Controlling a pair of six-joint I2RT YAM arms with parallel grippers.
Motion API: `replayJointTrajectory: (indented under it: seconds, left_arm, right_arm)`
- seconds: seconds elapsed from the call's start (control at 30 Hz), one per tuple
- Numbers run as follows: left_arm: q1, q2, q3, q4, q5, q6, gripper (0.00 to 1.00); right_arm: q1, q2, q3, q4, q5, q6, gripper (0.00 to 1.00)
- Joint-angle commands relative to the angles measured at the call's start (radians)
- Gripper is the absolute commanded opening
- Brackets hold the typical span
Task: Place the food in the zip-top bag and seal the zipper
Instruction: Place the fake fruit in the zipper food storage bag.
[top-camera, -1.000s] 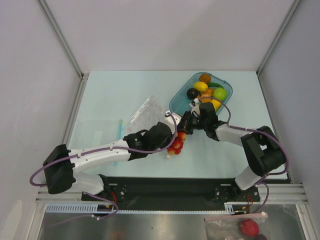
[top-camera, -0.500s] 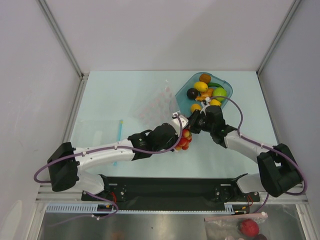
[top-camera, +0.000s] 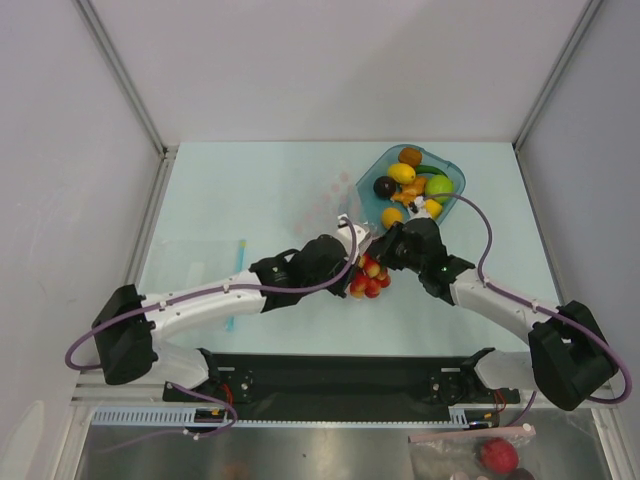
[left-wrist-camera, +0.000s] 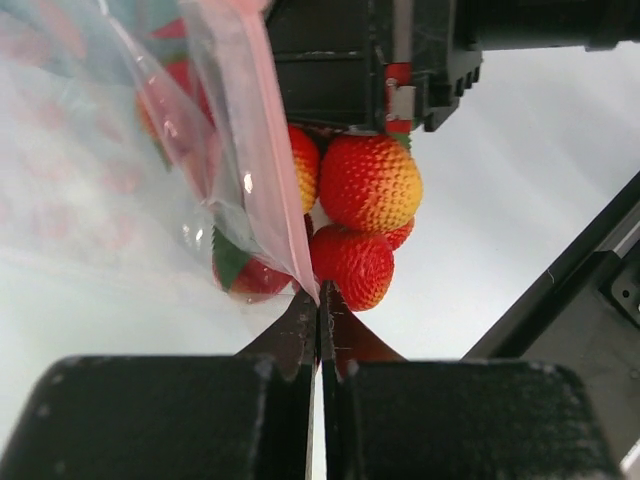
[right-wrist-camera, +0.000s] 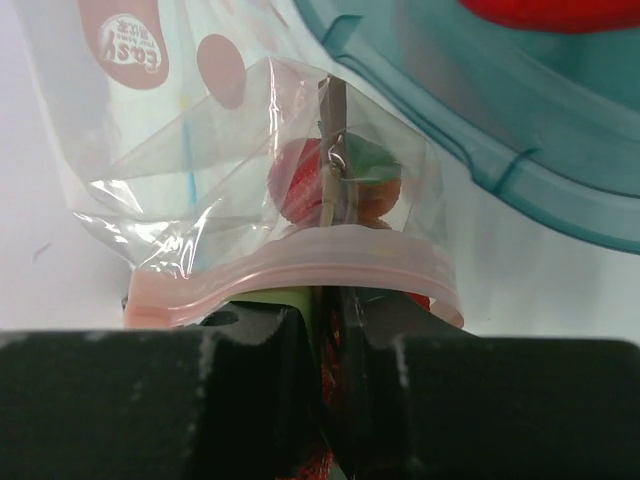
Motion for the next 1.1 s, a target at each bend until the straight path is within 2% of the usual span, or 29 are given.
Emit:
replayJointTrajectory:
  seconds: [0.0,0.1,0.2,0.47,0.53,0.57,0.63,0.77,0.93,1.07]
  left_arm:
    - [0.032,-0.062,0.010,-0.013,0.088,-0.053,0.00]
    - [0.043,-0.062,-0.002,0.007,0.134,-0.058,0.00]
    - [0.043,-0.032,0.004,0.013,0.163,-0.060,0.00]
    - [0.044,0.019,-0.001,0.077,0.137,-0.018,0.00]
    - [0.044,0.022,-0.004,0.094,0.139,-0.004,0.00]
    - [0.044,0.025,-0.002,0.097,0.143,-0.003,0.00]
    - [0.050,0.033,-0.001,0.101,0.163,0.000,0.00]
    - [0.083,0.050,-0.005,0.116,0.290,-0.027,0.00]
    - [0.147,0.053,-0.025,0.139,0.401,-0.072,0.00]
    - [0.170,0.041,-0.048,0.159,0.452,-0.093,0.00]
  right_arm:
    - [-0.005,-0.022,0.031,0.005,0.141,-0.005,0.03]
    - [-0.002,-0.034,0.030,-0.041,0.225,0.049,0.02]
    - [0.001,-0.043,0.044,-0.076,0.236,0.089,0.00]
    - [0.056,-0.028,0.200,-0.392,0.450,0.175,0.01]
    - [0.074,-0.037,0.194,-0.376,0.486,0.173,0.05]
    - [0.078,-0.040,0.176,-0.363,0.492,0.176,0.13]
    - [0.094,-0.040,0.165,-0.334,0.509,0.182,0.16]
    - [0.114,-0.019,0.168,-0.322,0.518,0.181,0.27]
    - [0.124,-0.004,0.162,-0.294,0.500,0.176,0.29]
    - [0.139,0.055,0.168,-0.271,0.480,0.187,0.22]
